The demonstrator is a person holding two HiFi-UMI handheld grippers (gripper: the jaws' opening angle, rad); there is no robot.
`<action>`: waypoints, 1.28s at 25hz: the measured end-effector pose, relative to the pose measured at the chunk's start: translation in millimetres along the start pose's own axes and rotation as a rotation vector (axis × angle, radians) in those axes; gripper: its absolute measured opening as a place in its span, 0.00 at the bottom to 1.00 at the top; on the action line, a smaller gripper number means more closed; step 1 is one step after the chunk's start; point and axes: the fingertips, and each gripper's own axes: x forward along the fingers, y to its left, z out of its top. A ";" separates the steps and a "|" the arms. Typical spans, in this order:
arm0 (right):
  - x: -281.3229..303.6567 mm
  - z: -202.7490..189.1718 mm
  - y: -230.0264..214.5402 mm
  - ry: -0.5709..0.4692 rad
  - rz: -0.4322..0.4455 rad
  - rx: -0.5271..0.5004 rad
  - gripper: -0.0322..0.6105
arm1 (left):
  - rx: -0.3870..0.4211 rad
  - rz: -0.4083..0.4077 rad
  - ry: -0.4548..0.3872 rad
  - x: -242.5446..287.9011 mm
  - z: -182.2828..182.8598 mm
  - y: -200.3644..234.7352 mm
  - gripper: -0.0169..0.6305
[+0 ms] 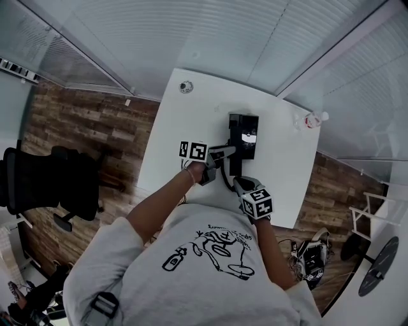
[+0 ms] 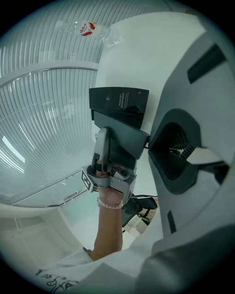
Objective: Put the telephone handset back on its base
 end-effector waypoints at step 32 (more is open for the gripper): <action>28.0 -7.0 -18.4 0.025 -0.005 0.067 0.06 | 0.108 0.045 0.038 7.7 7.3 21.2 0.19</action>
